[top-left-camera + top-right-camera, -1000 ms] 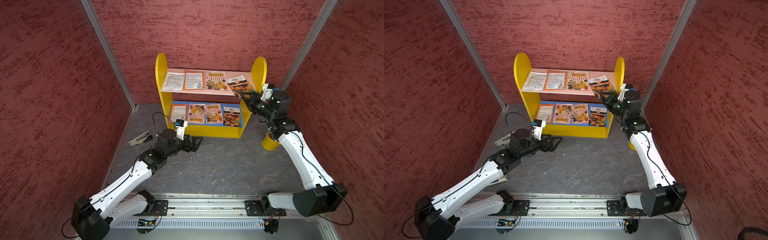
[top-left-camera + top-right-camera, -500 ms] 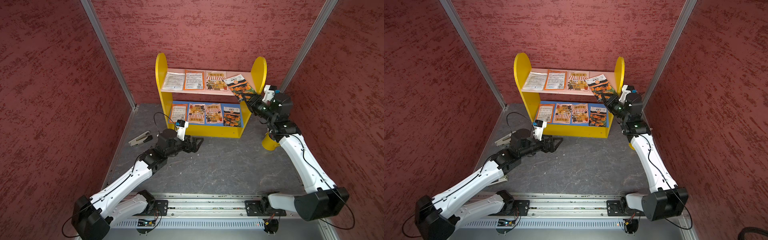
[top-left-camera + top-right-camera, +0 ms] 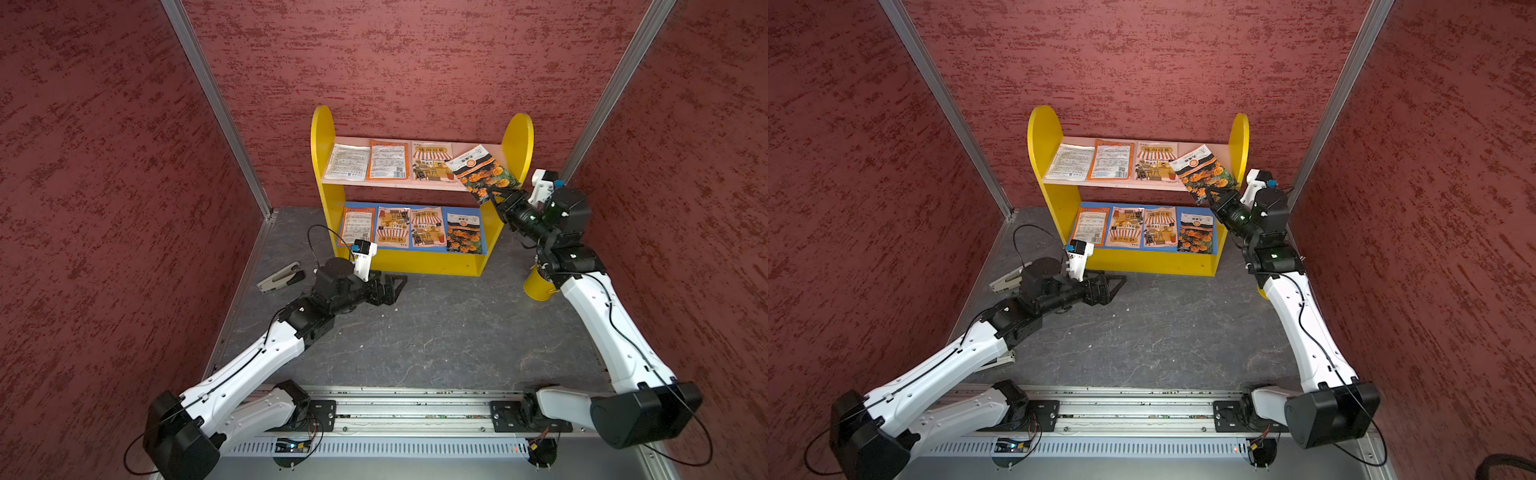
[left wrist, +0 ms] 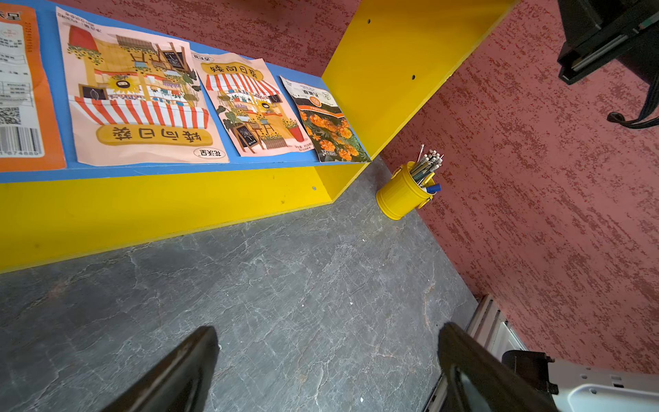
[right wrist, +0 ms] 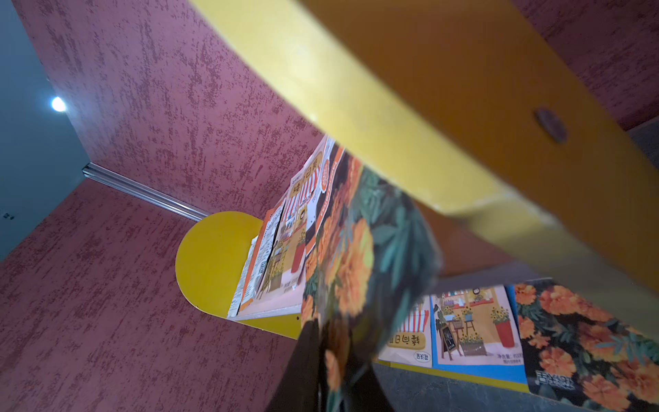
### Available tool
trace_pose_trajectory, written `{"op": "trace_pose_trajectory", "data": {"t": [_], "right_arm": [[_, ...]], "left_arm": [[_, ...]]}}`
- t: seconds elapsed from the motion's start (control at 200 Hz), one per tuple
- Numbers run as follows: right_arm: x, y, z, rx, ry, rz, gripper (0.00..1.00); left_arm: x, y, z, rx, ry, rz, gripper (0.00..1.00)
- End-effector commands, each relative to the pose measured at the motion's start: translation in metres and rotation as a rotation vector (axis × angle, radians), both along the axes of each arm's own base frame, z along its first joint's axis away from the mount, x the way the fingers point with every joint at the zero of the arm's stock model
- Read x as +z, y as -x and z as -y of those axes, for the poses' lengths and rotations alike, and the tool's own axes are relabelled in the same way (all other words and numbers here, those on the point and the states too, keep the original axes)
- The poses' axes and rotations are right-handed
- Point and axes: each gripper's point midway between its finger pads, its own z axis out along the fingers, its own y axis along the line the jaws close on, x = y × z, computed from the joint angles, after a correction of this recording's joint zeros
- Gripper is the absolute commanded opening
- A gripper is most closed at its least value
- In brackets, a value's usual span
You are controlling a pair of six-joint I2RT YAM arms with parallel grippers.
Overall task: Take the seed bag off the shelf
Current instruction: Pick up the seed packet from the shelf.
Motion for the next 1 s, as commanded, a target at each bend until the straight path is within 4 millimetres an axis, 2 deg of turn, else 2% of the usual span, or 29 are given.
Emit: {"op": "trace_pose_trajectory", "data": {"t": [0.0,0.18,0.376,0.516,0.656,0.802,0.997], "right_arm": [[0.010,-0.002,0.001,-0.001,-0.008,0.051,0.11],[0.015,0.001,0.007,-0.030,-0.001,0.088,0.00],[0.027,0.014,0.006,-0.017,0.004,0.178,0.00],[0.045,0.033,0.004,0.009,0.013,0.280,0.00],[0.057,0.053,0.001,0.039,0.008,0.355,0.00],[0.053,0.066,-0.004,0.080,-0.029,0.378,0.00],[0.049,0.082,-0.017,0.124,-0.041,0.412,0.00]], "left_arm": [[0.028,0.005,0.008,-0.042,0.066,0.044,1.00],[0.061,0.005,0.016,-0.065,0.179,0.090,1.00],[0.116,0.009,0.036,-0.171,0.398,0.155,1.00],[0.151,0.005,0.047,-0.217,0.524,0.182,1.00],[0.173,-0.003,0.056,-0.249,0.627,0.195,1.00],[0.188,-0.010,0.064,-0.276,0.736,0.221,1.00],[0.200,-0.024,0.082,-0.277,0.787,0.257,0.99]]}}
